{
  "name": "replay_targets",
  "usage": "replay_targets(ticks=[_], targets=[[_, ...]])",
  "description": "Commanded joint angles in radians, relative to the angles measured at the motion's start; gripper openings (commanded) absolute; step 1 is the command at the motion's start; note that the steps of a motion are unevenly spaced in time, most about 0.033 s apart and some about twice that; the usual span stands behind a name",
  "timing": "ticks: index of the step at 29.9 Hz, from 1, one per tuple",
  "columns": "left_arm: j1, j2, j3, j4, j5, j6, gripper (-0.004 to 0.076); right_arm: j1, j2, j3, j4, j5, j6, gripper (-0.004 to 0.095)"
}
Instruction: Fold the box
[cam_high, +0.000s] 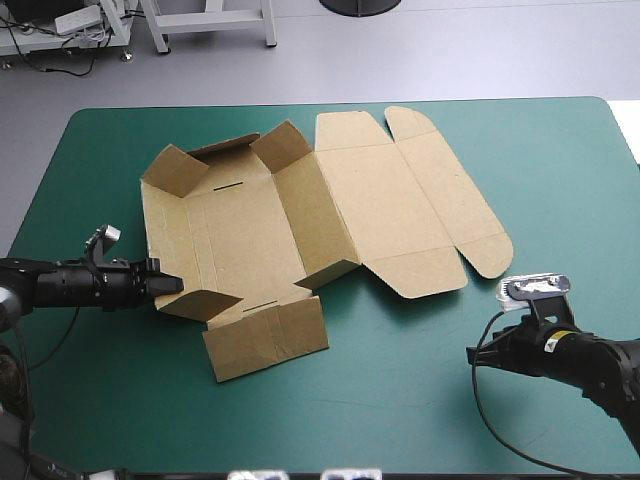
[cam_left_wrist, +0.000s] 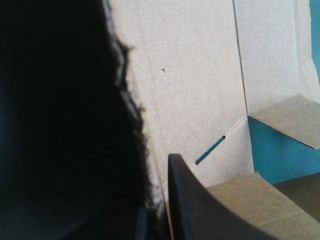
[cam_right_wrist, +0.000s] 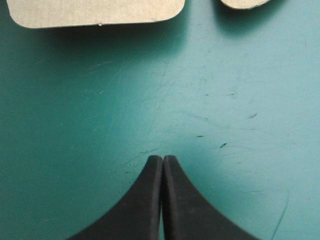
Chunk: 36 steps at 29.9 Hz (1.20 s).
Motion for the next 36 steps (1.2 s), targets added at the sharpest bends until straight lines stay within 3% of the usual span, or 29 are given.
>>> replay_targets(ticks=[1, 6, 10, 22, 27, 36], targets=[[-0.005, -0.034, -0.027, -0.058, 0.053, 0.012, -0.0006, -0.005, -0.008, -0.028, 0.009, -0.036, -0.005, -0.0025], [-0.005, -0.038, -0.052, -0.032, 0.134, 0.008, -0.0006, -0.005, -0.008, -0.028, 0.009, -0.035, -0.005, -0.0025], [-0.048, -0.079, -0.117, 0.077, 0.133, -0.068, -0.0006, -0.005, -0.008, -0.028, 0.009, -0.032, -0.005, -0.0025], [-0.469, -0.147, -0.496, 0.726, 0.121, -0.240, -0.0006, -0.005, -0.008, -0.028, 0.011, -0.009, 0.000, -0.0025], [-0.568, -0.139, -0.610, 0.924, 0.036, -0.242, -0.0006, -0.005, -0.008, -0.028, 0.013, 0.004, 0.002, -0.0024], [-0.720, -0.139, -0.630, 1.134, -0.058, -0.153, -0.0006, -0.005, -0.008, -0.028, 0.054, 0.008, -0.007, -0.0025]])
